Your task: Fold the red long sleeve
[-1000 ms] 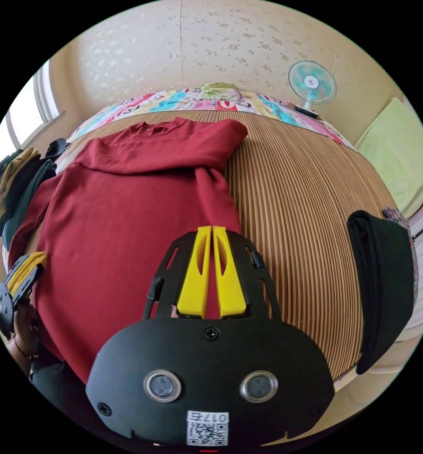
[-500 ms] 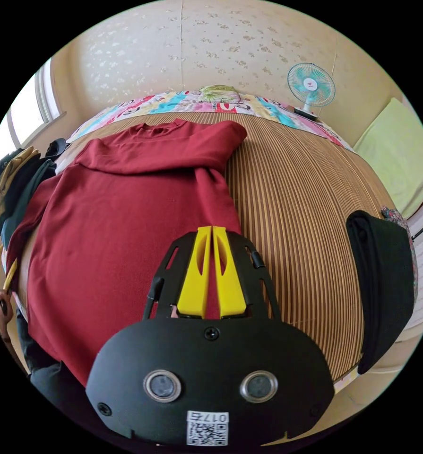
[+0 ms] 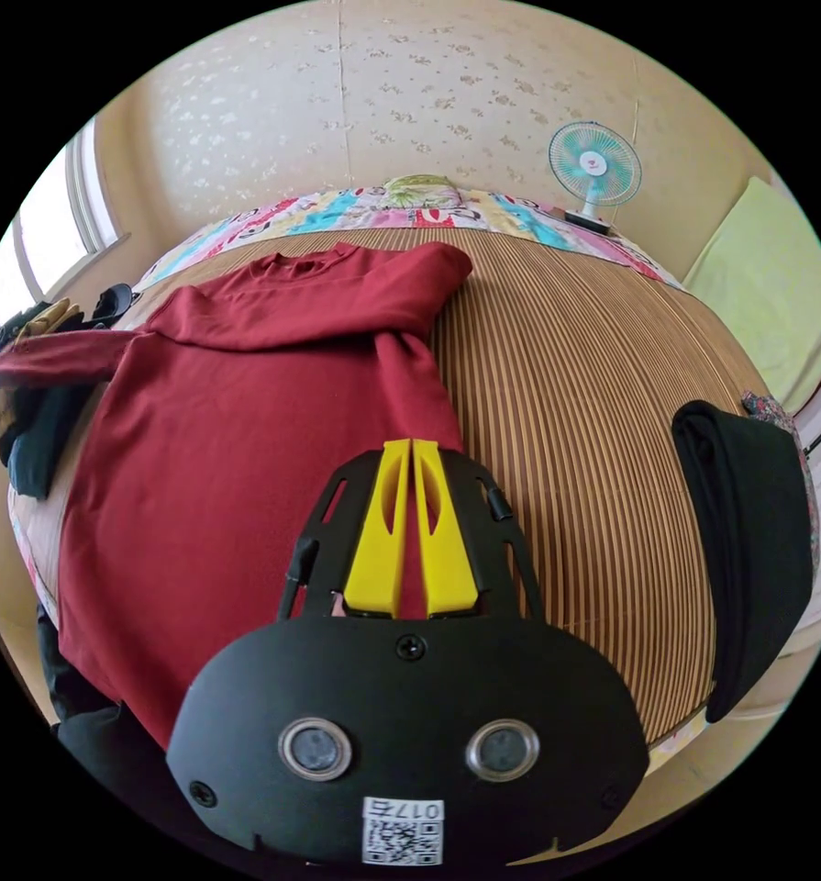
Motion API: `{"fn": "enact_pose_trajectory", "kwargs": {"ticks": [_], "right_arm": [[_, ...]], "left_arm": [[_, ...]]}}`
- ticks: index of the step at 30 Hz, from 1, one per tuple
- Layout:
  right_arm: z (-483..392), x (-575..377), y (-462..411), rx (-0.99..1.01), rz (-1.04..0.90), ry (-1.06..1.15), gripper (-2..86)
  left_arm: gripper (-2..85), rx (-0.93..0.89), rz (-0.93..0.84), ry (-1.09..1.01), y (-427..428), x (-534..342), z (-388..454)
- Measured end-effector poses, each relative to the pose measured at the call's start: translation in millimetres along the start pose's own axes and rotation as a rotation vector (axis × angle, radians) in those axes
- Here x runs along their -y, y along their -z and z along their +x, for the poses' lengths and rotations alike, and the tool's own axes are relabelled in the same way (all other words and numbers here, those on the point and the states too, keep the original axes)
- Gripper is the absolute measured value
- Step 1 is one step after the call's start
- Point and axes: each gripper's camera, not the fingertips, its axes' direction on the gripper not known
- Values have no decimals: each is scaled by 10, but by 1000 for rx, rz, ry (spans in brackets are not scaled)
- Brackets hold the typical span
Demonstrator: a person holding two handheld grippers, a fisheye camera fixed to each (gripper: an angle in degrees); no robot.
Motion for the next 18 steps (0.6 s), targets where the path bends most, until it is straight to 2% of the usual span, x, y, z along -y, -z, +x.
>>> {"fn": "enact_pose_trajectory", "kwargs": {"ticks": [2,4,5,7,9,10,13,16,18], "right_arm": [[79,-1,-18,12,-6,-9,1],[227,-4,-33,46,-9,-34,0],[260,-8,-31,54,-7,-39,0],[362,-11,-28,77,-7,-45,0],[431,-14,-18,92,-4,-49,0],[470,-17,-11,98,-2,-51,0],[534,-24,-5,101,7,-50,1],[583,6,-16,103,-1,-46,1],[611,22,-7,104,-2,-46,1]], "left_arm": [[35,-9,-65,-215,-723,-247,718],[40,-30,-286,-480,-1866,-987,1591],[42,-44,-356,-547,-2152,-1255,1769],[53,-73,-645,-744,-3083,-2511,2142],[58,-48,-832,-814,-3481,-3414,2104],[60,-31,-887,-827,-3555,-3863,2005],[58,-31,-854,-756,-3348,-4396,1684],[49,-57,-846,-671,-3046,-4458,1437],[40,-9,-852,-645,-2836,-4384,1340]]}}
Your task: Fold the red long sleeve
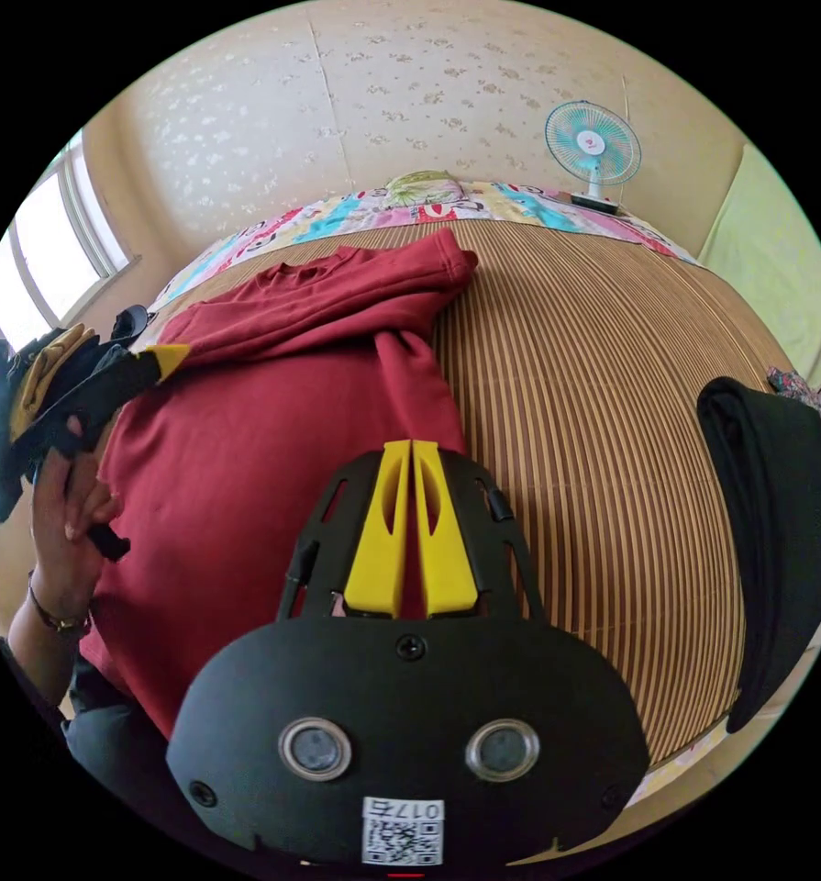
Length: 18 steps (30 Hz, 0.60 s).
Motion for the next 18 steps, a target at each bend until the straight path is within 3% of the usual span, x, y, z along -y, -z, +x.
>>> {"fn": "enact_pose_trajectory", "kwargs": {"ticks": [3,6,8,12,18], "right_arm": [[15,33,16,-13,-3,4,1],[4,60,48,-33,2,12,1],[-10,91,63,-49,0,16,1],[-47,241,10,-83,-57,24,2],[279,500,5,67,-57,-54,2]], "left_arm": [[14,180,-18,78,285,-327,-99],[-5,421,-147,180,89,-686,-270],[-8,408,-250,162,-351,-885,-356],[-10,486,-262,102,-863,-760,-240],[-10,667,-279,-59,-1638,-323,8]]}}
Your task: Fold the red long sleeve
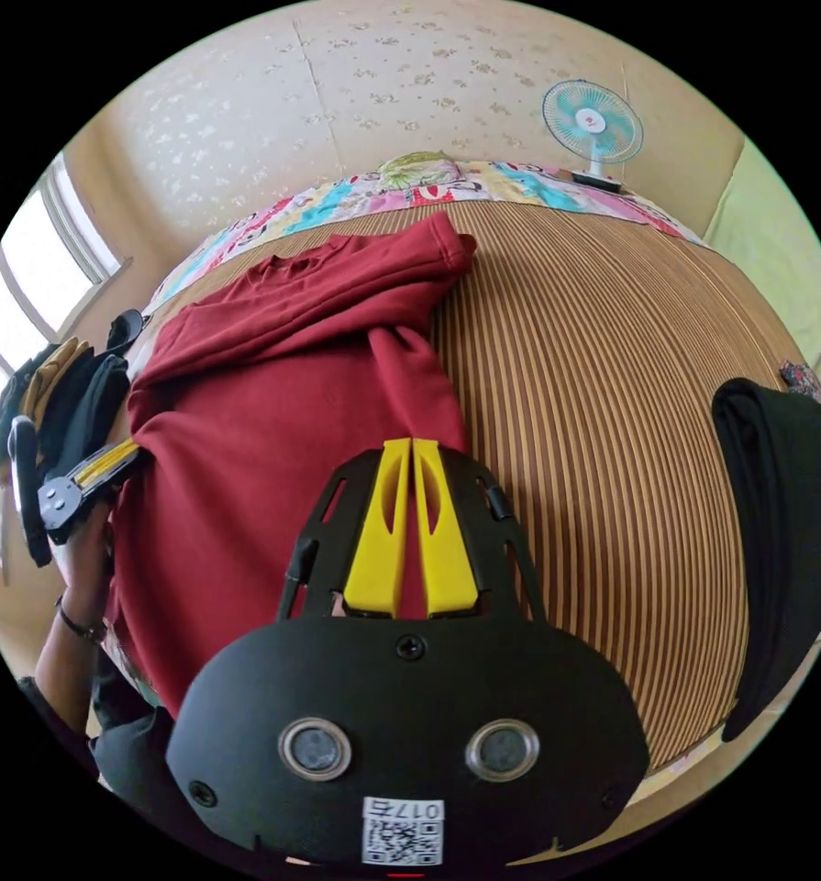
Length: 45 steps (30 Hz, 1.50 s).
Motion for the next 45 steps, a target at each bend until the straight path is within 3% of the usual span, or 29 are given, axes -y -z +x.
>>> {"fn": "enact_pose_trajectory", "kwargs": {"ticks": [5,15,17,21,24,28,33,35,38,39,41,43,45], "right_arm": [[123,276,-39,73,17,-27,2],[-248,566,-27,-29,30,35,4],[-274,594,-11,-25,34,35,4],[-287,671,46,16,40,21,5],[-453,731,77,-31,43,41,5],[-598,828,140,-52,42,48,5],[-708,949,250,-44,40,47,6],[-853,1018,280,-86,22,74,7],[-1341,1207,286,-310,-128,256,9],[-1483,1240,434,-391,-160,285,12],[-1530,1093,979,-408,-40,260,18],[-1345,629,1824,-319,125,202,41],[-1017,257,2246,-245,138,97,55]], "left_arm": [[-10,-78,19,43,-174,212,-106],[-2,-126,18,80,-120,436,-364],[7,-210,11,209,49,204,-734],[57,-443,262,424,790,-1180,-1533],[97,-527,226,488,979,-1842,-1774],[130,-550,98,408,990,-2116,-1806],[60,-537,55,388,1119,-2238,-1804],[47,-530,35,417,1207,-2273,-1861],[37,-593,117,501,1429,-2426,-2049],[36,-618,140,511,1509,-2446,-2123],[36,-640,136,506,1591,-2430,-2225],[34,-672,150,522,1687,-2463,-2400],[33,-706,172,548,1755,-2529,-2535]]}}
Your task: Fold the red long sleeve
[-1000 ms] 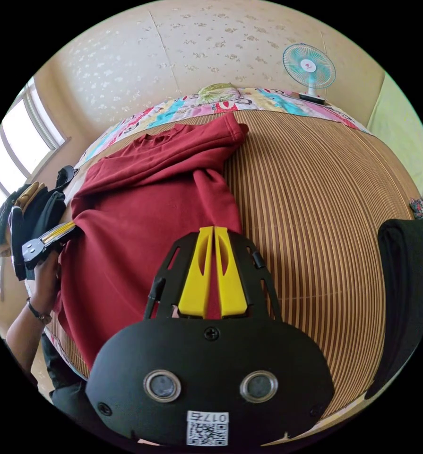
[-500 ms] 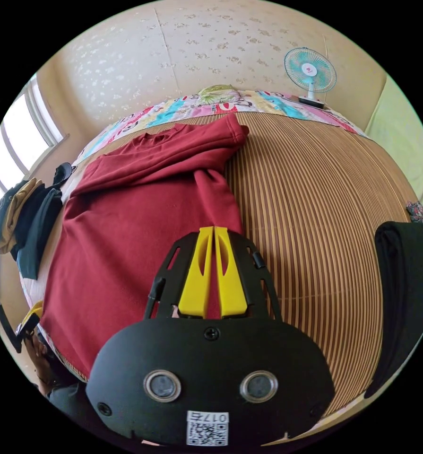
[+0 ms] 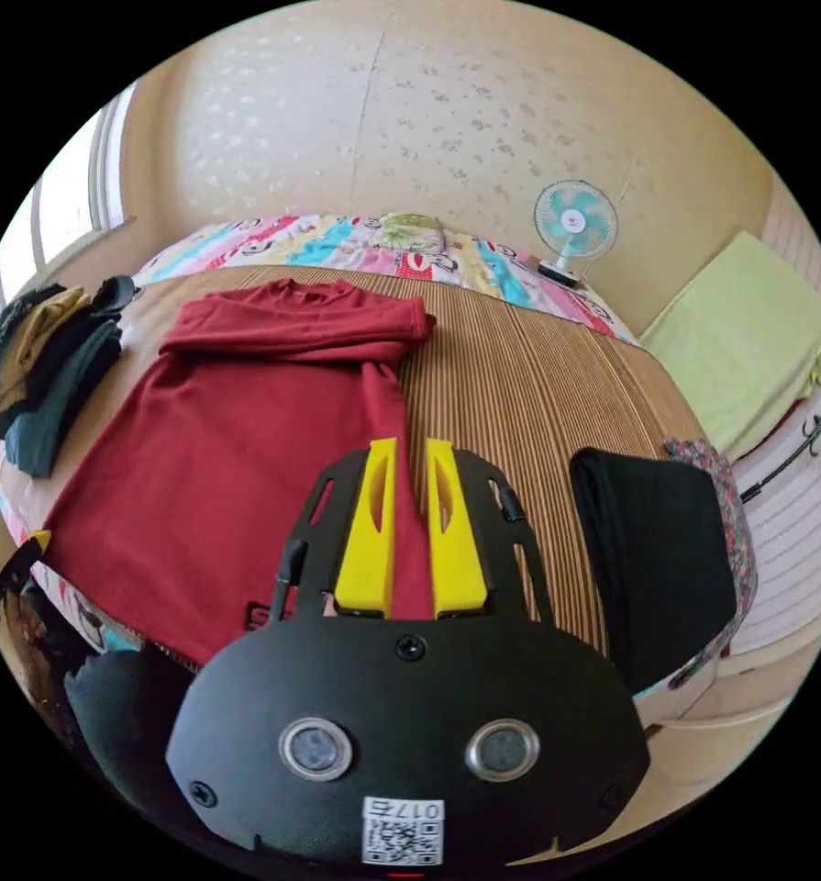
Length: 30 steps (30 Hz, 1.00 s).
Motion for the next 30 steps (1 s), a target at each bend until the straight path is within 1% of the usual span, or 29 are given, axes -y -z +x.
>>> {"fn": "enact_pose_trajectory", "kwargs": {"ticks": [2,3,4,5,6,7,9,11,13,14,16,17,19,21,25,28,30], "right_arm": [[374,-419,171,92,-30,-99,62],[493,-703,198,153,-31,-111,63],[538,-944,160,169,-70,-107,58],[567,-1053,130,146,-96,-131,56],[645,-1255,79,83,-141,-209,52],[691,-1423,84,94,-131,-248,48],[681,-1537,215,135,-54,-233,40],[710,-1460,279,191,-57,-224,32],[876,-1260,478,352,-56,-254,19],[941,-1220,573,404,-30,-272,15],[1226,-1087,1088,634,124,-333,2],[1282,-1051,1223,677,152,-340,0],[1395,-954,1801,771,242,-333,-1],[1400,-975,2248,785,314,-305,0],[1450,-1302,3115,836,488,-308,-2],[1418,-1556,3473,793,615,-342,2],[1366,-1523,3506,748,626,-364,8]], "left_arm": [[33,-29,-5,10,97,12,-41],[33,-36,-9,9,151,13,-48],[33,-36,-6,3,204,11,-42],[34,-35,-5,1,229,11,-38],[35,-35,-4,2,280,14,-33],[35,-43,-4,8,335,21,-32],[36,-61,12,24,434,34,-41],[36,-84,26,40,525,75,-41],[35,-138,45,48,684,196,13],[34,-160,54,43,737,237,40],[26,-229,99,10,1014,418,195],[23,-238,110,2,1099,460,240],[15,-241,165,-17,1490,560,391],[11,-256,236,-24,1855,544,415],[1,-367,389,23,2676,287,220],[-3,-408,441,36,2944,132,187],[-4,-439,442,53,2920,169,210]]}}
